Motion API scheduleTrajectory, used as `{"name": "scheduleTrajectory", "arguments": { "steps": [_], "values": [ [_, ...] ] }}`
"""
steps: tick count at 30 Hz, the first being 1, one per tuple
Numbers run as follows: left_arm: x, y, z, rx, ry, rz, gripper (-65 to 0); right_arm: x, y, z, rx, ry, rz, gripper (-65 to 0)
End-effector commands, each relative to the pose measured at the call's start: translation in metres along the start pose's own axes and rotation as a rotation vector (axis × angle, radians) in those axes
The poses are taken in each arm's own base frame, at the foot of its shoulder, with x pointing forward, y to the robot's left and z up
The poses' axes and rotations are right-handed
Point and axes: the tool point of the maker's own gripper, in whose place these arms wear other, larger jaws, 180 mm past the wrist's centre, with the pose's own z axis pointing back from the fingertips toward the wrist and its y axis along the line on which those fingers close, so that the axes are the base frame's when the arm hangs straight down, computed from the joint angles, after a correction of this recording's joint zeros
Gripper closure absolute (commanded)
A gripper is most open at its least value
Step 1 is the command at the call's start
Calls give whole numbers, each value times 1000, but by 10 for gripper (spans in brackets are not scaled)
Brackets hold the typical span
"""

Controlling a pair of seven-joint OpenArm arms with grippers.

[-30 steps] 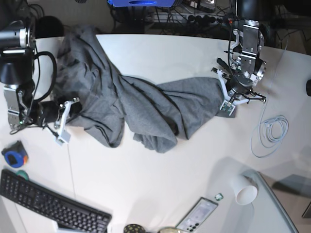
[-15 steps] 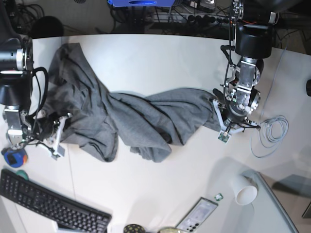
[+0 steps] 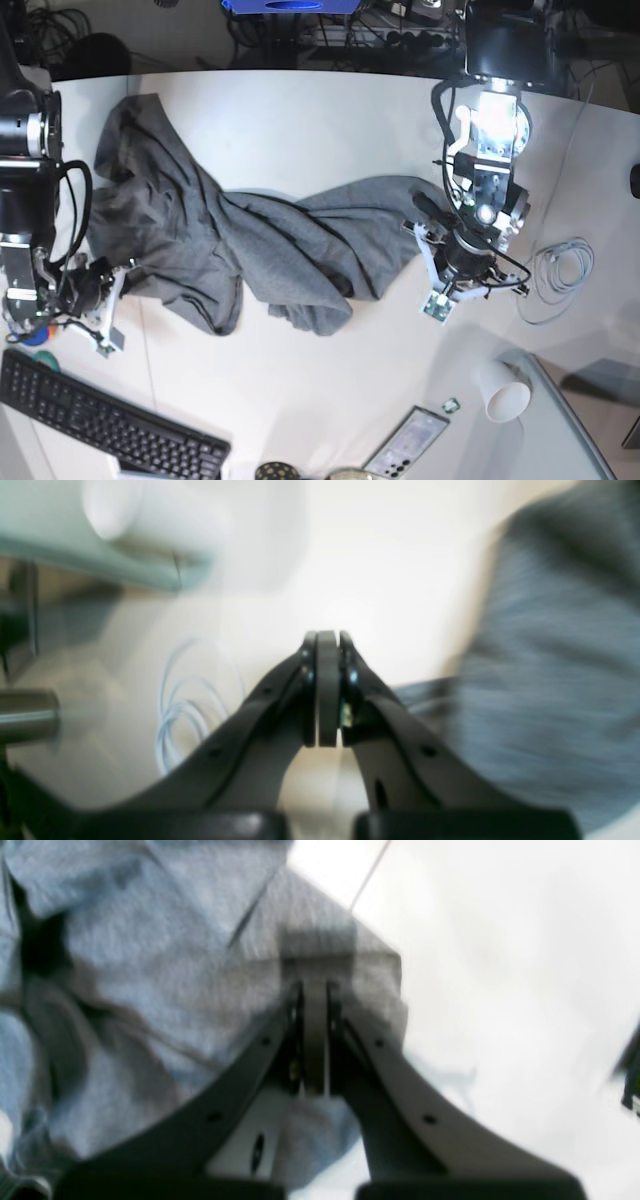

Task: Layout the t-shirt on the table in an organized manner, then fold the t-shirt properly
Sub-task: 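Lower the right gripper's fabric and grasp the shirt with the left gripper, then release with the left gripper and move the right gripper across the shirt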

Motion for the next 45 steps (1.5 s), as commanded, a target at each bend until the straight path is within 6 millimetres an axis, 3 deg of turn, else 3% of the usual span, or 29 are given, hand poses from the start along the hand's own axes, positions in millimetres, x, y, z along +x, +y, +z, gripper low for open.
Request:
{"name": "scheduleTrajectory", "arguments": {
  "steps": [1, 5, 8, 11, 14, 17, 19, 26, 28, 31, 36, 37, 39, 42, 45],
  "values": [
    [0, -6, 3, -6, -3, -14, 0, 21, -15, 18, -39, -59, 5, -6],
    [-27, -59, 2, -125, 58, -69, 0, 0, -9, 20, -56, -22, 5, -6],
    [-56, -77, -7, -175, 137, -80, 0, -26, 1, 9, -35, 26, 0, -6],
    [-67, -80, -22, -192, 135, -75, 0, -44, 8, 2, -24, 51, -13, -6],
    [-84, -65, -38, -177, 158, -26, 0, -48, 11, -7, -4, 20, -38, -8],
    [-89, -52, -52, -163, 176, 15, 0, -54, 8, -20, 29, 8, -114, -8],
    [-89, -43, -59, -152, 178, 37, 0, -59, -4, -24, 3, -9, -180, -8],
    [-58, -24, -73, -124, 131, 58, 0, -6, -39, -12, -96, -177, -258, -8],
    [-36, -11, -72, -96, 78, 65, 0, 10, -47, -4, -108, -203, -254, -6],
    [-16, 5, -63, -51, 16, 49, 0, 30, -53, 8, -124, -235, -227, -3],
    [-23, 58, -33, 82, 24, 74, 0, 59, -57, 50, -201, -210, -98, -8],
    [-26, 69, -24, 115, 15, 81, 0, 63, -49, 59, -205, -204, -44, -8],
    [-42, 84, -7, 163, 24, 92, 0, 80, -14, 69, -174, -228, 64, -9],
    [-77, 92, 16, 207, 70, 117, 0, 101, 35, 80, -138, -295, 184, -20],
    [-106, 84, 36, 204, 81, 143, 0, 118, 82, 71, -59, -351, 188, -146]
  ]
}}
